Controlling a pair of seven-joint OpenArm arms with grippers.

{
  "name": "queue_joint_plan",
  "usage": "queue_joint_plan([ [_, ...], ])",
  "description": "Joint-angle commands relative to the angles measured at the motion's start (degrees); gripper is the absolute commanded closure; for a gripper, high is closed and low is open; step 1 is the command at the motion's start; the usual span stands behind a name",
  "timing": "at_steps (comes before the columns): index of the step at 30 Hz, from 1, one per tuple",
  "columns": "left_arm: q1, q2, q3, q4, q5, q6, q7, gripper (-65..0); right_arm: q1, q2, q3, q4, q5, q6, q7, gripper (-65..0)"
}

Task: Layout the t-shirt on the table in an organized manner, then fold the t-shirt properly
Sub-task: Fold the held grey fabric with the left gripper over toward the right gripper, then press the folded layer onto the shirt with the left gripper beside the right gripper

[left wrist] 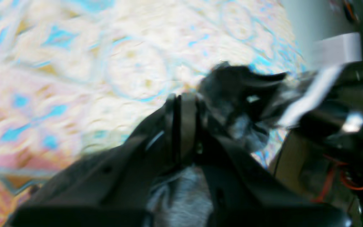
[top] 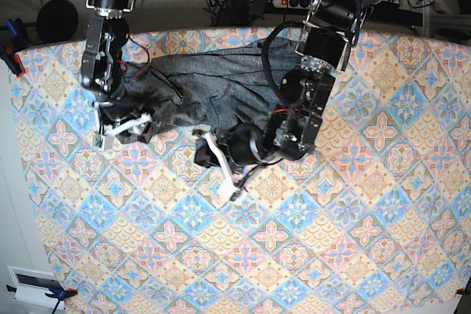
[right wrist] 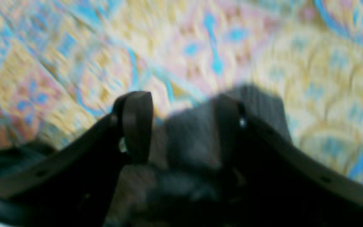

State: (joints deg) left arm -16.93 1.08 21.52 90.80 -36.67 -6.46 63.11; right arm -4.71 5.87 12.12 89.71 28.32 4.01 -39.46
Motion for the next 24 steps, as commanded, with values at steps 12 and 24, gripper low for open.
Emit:
queue_joint_plan([
  [12,-1.23,4.15,6.83,4.27,-1.01,-0.35,-0.65,0.0,1.41,0.42,0.14,1.32,0.74,0.52,1.79,-31.6],
  [24,-1.05,4.24,15.8,3.83,-0.48,-0.09,-0.74,0.0,1.41,0.42,0.5,3.08,0.65,0.52,1.79,-31.6],
])
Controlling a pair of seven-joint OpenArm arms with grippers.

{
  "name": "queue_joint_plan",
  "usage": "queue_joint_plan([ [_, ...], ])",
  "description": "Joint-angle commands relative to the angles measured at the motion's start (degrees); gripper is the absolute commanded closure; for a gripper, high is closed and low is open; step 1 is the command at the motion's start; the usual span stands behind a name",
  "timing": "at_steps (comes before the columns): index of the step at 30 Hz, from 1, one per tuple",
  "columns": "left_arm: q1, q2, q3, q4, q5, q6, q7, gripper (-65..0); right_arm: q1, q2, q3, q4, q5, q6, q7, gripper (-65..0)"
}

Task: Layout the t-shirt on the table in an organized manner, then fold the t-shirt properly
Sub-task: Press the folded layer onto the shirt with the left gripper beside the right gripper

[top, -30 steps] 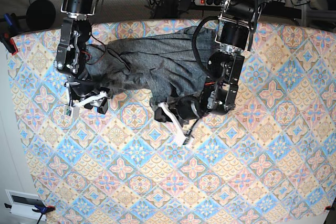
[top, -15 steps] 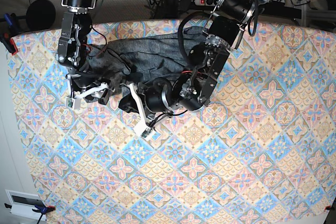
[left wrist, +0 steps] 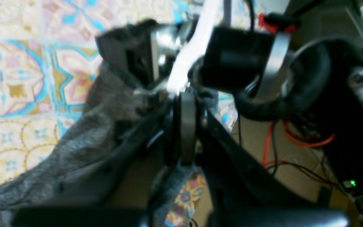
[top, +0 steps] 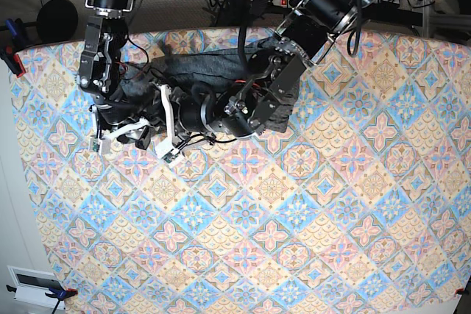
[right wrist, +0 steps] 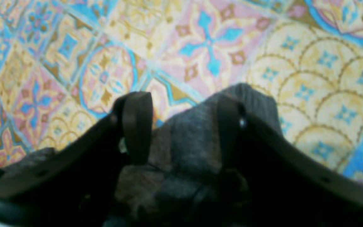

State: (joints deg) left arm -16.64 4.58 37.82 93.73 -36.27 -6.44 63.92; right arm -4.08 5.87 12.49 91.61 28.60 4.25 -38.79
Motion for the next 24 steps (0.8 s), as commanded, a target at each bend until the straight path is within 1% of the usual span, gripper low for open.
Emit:
queue_joint_plan([
  [1,-1.33,0.74,-0.59,0.9,-0.78,-0.11,-1.63,0.0,0.78,0.42,0.12,1.18,0.37,0.28,1.11,-31.6],
  [3,-1.33,0.56,-0.68,0.55,-0.78,-0.11,-1.72,0.0,0.78,0.42,0.12,1.18,0.37,0.28,1.11,-31.6],
  [14,-1.25,0.39,-0.77,-9.82,-1.31,-0.11,-1.9,0.0,0.87,0.42,0.12,1.09,0.28,0.28,1.11,-31.6],
  [19,-0.81,0.39,-1.03,-9.91,-1.31,-0.11,-1.9,0.0,0.87,0.42,0.12,1.09,0.28,0.28,1.11,-31.6],
  [24,0.95,0.48,-5.96,-9.91,-1.4,-0.29,-1.9,0.0,0.87,0.42,0.12,1.09,0.19,0.28,1.11,-31.6],
])
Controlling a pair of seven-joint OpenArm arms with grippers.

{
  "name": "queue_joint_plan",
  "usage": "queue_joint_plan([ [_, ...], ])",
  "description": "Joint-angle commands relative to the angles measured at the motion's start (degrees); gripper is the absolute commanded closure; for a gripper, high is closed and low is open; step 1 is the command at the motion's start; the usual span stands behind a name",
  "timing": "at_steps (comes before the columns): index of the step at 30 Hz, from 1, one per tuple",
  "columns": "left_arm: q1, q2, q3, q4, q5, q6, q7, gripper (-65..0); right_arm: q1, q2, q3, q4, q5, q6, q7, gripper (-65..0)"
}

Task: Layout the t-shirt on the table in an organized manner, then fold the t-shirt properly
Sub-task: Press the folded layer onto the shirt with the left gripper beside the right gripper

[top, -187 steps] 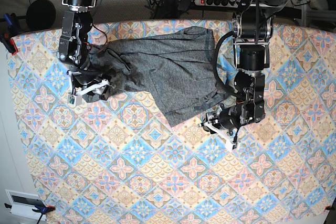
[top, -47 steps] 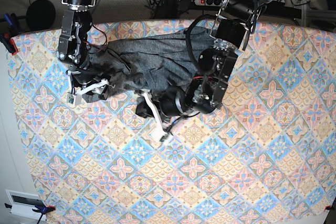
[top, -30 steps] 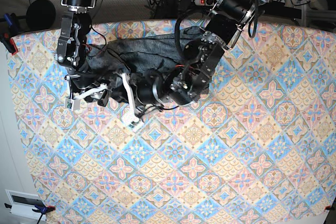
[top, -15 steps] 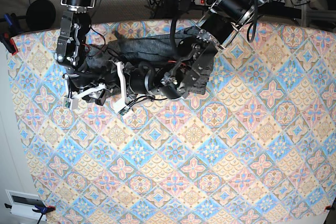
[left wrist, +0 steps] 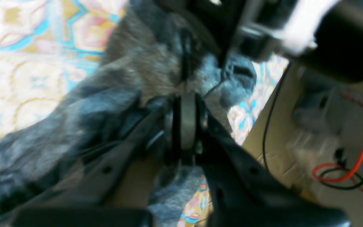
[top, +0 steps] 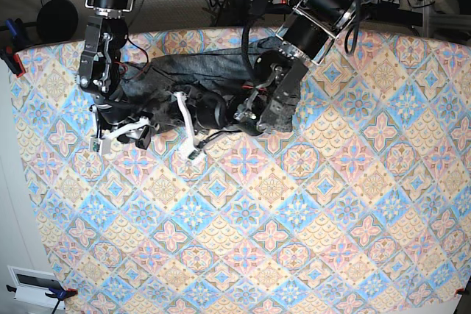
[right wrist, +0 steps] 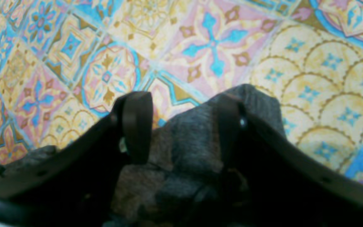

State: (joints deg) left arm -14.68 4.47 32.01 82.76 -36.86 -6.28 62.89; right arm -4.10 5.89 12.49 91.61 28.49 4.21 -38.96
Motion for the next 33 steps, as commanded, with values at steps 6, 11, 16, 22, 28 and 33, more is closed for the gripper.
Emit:
queue_joint_plan([
  [6,1.27,0.67,-8.32,1.06,-0.9,-0.53,-0.87,0.0,0.89,0.4,0.12,1.09,0.3,0.32,1.29,-31.6],
  [11,1.36,0.59,-10.6,1.06,-0.9,-0.53,-0.87,0.0,0.89,0.4,-0.23,1.09,0.3,0.32,1.29,-31.6],
  [16,1.36,0.59,-10.78,1.06,-0.9,-0.53,-0.78,0.0,0.89,0.4,-0.23,1.09,0.3,0.32,1.29,-31.6],
  [22,1.36,0.59,-10.69,1.06,-0.9,-0.53,-0.78,0.0,0.89,0.4,-0.23,1.09,0.3,0.32,1.29,-31.6],
  [28,1.36,0.59,-10.69,0.97,-0.81,-0.53,-0.7,0.0,0.89,0.4,-0.23,1.09,0.3,0.32,1.29,-31.6],
  [33,1.36,0.59,-10.69,0.89,-0.72,-0.53,-0.7,0.0,0.89,0.4,-0.23,1.09,0.39,0.32,1.29,-31.6],
])
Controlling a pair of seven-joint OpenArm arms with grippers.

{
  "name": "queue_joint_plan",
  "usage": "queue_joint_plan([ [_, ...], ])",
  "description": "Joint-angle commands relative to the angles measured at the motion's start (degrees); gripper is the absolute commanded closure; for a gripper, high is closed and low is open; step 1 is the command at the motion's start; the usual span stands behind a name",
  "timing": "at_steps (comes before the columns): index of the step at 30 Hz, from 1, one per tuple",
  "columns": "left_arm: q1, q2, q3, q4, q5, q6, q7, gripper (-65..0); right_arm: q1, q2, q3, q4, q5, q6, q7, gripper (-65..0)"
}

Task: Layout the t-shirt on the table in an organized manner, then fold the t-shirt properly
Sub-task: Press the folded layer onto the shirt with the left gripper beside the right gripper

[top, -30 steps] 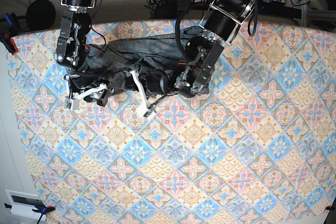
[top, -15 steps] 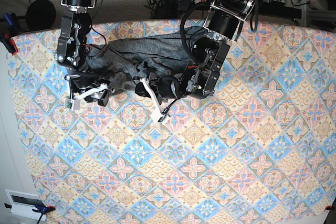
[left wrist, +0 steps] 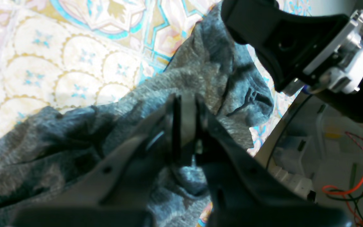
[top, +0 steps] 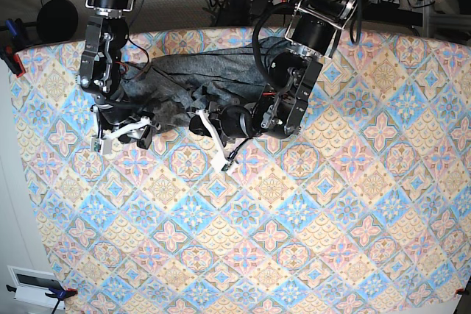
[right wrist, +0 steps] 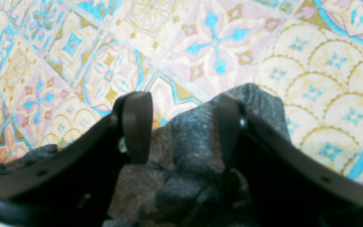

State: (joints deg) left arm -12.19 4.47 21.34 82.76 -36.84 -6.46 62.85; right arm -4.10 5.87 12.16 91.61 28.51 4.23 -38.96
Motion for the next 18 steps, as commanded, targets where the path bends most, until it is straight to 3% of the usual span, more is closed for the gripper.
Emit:
queue_joint_plan([
  [1,-1.13,0.59,-0.02,0.89,-0.74,-0.35,-0.65,0.0,0.89,0.42,0.1,1.09,0.37,0.3,1.29,-31.6],
  [4,-1.13,0.59,-0.02,-0.7,-0.83,-0.35,-0.48,0.0,0.89,0.42,0.1,1.09,0.37,0.3,1.29,-31.6],
  [12,-0.25,0.59,-0.11,-1.93,-0.83,-0.35,-0.83,-8.6,0.89,0.42,0.1,1.09,0.37,0.3,1.29,-31.6],
  [18,0.01,0.59,-0.11,-1.93,-0.92,-0.35,-0.83,-9.0,0.89,0.42,0.1,1.09,0.37,0.3,1.29,-31.6],
])
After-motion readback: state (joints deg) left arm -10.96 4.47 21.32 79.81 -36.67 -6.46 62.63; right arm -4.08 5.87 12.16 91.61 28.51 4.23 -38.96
